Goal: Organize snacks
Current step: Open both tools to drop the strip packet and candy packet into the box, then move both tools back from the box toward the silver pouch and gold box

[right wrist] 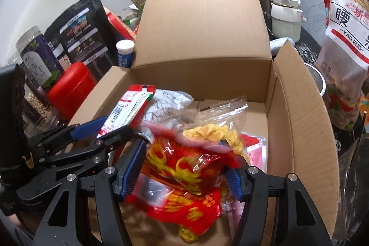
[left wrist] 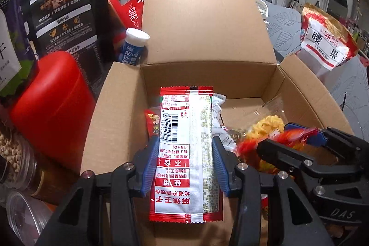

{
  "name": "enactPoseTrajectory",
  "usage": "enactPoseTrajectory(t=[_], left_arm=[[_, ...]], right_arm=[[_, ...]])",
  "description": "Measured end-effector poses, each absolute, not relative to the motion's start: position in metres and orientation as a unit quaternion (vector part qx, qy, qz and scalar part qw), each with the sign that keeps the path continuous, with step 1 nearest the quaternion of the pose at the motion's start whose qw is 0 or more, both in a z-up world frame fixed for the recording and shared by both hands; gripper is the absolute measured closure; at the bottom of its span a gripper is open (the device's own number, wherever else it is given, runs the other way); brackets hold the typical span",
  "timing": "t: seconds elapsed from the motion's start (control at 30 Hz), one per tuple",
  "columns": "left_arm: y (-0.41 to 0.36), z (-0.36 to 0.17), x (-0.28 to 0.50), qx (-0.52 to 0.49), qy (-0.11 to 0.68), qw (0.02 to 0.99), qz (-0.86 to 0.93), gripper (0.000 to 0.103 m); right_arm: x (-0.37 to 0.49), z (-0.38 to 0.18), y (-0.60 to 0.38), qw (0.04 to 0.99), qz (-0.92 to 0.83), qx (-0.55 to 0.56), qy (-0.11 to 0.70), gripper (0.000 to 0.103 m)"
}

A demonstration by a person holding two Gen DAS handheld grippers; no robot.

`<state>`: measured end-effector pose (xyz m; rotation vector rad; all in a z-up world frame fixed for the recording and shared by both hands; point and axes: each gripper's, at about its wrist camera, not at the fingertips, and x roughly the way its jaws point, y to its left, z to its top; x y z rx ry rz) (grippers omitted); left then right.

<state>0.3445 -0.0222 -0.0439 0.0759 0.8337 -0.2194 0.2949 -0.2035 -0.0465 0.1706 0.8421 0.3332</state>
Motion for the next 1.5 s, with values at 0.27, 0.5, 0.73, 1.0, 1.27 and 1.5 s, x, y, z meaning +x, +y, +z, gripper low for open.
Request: enactPoseTrajectory(t=[0.27,0.5,0.73,1.0,1.27,1.5], left_arm=[[-0.031,-0.051,0.352,0.063,0.425,0.899,-0.085,0.055],[-0.044,-0.049,0.344,0.086,0.417,0.901,-0.079,0.049],[-0.046,-0.036,0.327,0.070,0.409,0.906,-0.088,0.049],[-0.039,-0.007,0.295,0.061,0.375,0.921,-0.089,0.049],[-0.034,0.025,0.251,0.051,0.343,0.932,-0.106,0.049],[-0.034,0.040,0.214,0.055,0.329,0.935,-0.124,0.049]], right_arm=[[0.294,-0.038,-0.201,0.898,0.149,0.068,0.408,0.038],[0.276,-0.017,-0.203,0.916,0.123,0.049,0.378,0.032],[0.258,-0.005,-0.206,0.923,0.109,0.039,0.366,0.032],[0.230,0.017,-0.215,0.933,0.098,0.041,0.345,0.032],[0.186,0.046,-0.216,0.943,0.103,0.041,0.314,0.032],[0.148,0.061,-0.216,0.949,0.101,0.035,0.295,0.031]])
